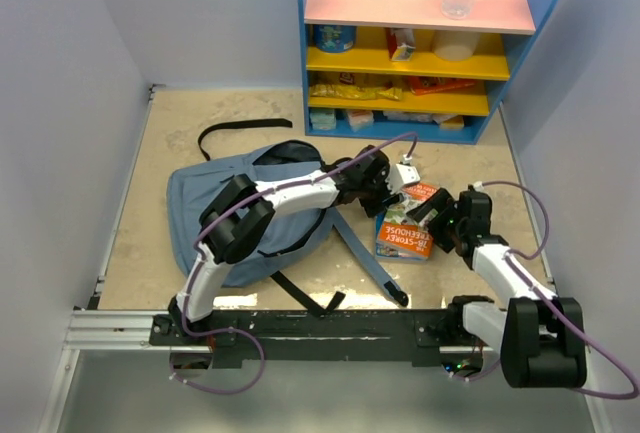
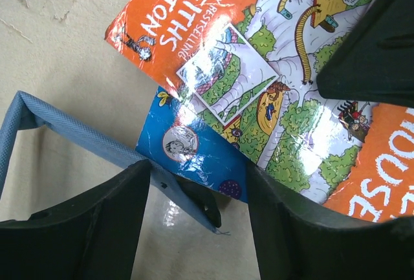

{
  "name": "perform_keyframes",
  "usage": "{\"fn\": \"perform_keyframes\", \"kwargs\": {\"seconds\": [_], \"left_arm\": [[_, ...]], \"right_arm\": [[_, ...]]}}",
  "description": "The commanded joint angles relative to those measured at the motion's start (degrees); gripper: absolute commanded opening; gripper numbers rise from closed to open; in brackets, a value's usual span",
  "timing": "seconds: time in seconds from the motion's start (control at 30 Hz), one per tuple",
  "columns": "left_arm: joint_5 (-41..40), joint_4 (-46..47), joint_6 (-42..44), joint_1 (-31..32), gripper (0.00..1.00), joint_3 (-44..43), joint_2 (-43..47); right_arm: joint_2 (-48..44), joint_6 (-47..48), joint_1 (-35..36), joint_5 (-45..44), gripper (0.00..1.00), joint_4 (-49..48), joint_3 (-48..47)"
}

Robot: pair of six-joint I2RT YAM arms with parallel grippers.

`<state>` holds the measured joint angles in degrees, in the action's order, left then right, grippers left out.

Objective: Pack the student bag
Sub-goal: Pick up the book from the center of the board.

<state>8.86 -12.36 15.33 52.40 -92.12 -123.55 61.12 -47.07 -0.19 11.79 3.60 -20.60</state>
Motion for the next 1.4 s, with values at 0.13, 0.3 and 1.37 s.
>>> {"fn": "perform_keyframes", "kwargs": {"seconds": [0.13, 0.3, 1.37], "left_arm": [[7.13, 3.75, -3.03, 3.22, 0.65, -2.89, -4.24], [9.15, 2.87, -2.77, 5.69, 0.64, -4.12, -3.98], [12.85, -0.65, -3.47, 7.54, 0.64, -2.63, 1.64]], "right_arm": [[-9.61, -1.89, -1.29, 1.92, 0.91, 4.04, 1.09], [-14.80, -2.24, -1.40, 1.30, 0.89, 8.09, -0.23], [-19.82, -4.71, -1.40, 5.35, 0.53, 9.58, -1.90]]}}
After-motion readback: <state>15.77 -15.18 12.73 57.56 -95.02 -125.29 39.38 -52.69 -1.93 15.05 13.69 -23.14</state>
